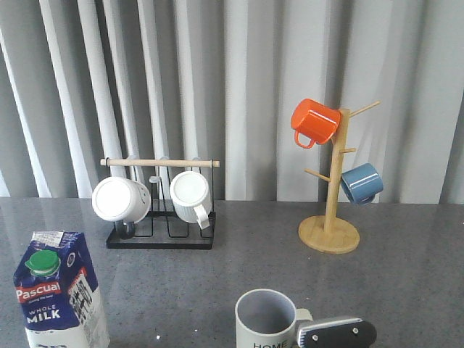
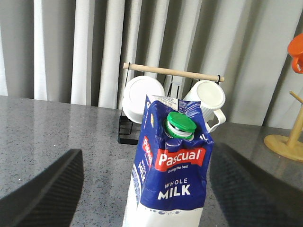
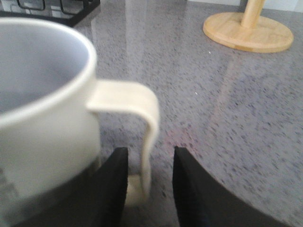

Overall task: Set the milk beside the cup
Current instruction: 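Slide the white HOME mug with the right gripper toward the table center, then release the mug and withdraw the right gripper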

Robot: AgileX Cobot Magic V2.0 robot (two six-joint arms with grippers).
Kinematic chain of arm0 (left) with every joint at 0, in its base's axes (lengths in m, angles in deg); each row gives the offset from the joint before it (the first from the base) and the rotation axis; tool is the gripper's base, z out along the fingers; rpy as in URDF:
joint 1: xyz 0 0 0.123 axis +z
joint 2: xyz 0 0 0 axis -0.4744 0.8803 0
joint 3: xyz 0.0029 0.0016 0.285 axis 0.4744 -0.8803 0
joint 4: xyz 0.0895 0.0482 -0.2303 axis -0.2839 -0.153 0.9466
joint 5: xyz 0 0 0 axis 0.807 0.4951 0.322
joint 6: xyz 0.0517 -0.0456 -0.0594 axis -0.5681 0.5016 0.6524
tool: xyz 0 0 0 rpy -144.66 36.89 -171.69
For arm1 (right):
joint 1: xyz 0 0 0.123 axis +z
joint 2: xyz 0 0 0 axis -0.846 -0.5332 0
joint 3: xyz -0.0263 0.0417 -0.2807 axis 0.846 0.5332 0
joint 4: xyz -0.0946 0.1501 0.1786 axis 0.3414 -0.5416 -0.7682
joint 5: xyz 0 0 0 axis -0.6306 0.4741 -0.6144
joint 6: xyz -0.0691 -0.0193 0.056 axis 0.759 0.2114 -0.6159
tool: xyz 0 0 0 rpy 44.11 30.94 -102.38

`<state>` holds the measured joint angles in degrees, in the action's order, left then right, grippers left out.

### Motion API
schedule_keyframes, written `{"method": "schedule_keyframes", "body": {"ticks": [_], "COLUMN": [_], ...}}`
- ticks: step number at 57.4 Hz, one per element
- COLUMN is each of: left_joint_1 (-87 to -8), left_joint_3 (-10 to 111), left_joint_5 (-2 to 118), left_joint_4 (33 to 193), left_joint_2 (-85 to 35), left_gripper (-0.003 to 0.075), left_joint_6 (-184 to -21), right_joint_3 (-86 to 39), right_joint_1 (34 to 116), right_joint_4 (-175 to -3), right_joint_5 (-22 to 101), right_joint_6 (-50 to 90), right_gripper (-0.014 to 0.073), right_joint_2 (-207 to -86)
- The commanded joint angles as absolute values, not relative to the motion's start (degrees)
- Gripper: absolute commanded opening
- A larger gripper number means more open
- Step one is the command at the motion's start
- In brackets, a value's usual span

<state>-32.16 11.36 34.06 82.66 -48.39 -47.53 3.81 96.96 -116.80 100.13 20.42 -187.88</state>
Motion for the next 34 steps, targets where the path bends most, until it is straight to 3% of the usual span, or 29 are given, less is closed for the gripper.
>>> {"method": "schedule_keyframes", "body": {"ticks": [1, 22, 34], "left_joint_1": [-32.31, -32.31, -32.31], "left_joint_3": [13.36, 13.36, 13.36], "left_joint_5": [29.74, 29.74, 29.74], "left_joint_4": [83.21, 83.21, 83.21], "left_joint_2": [-48.12, -48.12, -48.12], "left_gripper": [0.0540, 0.0540, 0.0540], "left_joint_6": [-46.98, -46.98, -46.98], "right_joint_3": [6.02, 12.24, 12.24], "right_joint_1": [96.97, 96.19, 86.00], "right_joint_4": [-114.91, -101.43, -93.57], "right_joint_5": [105.13, 98.97, 87.43], "right_joint_6": [21.14, 22.36, 22.15], "right_gripper": [0.0262, 0.0262, 0.0262], "right_joint_2": [-183.69, -161.89, -148.70]}}
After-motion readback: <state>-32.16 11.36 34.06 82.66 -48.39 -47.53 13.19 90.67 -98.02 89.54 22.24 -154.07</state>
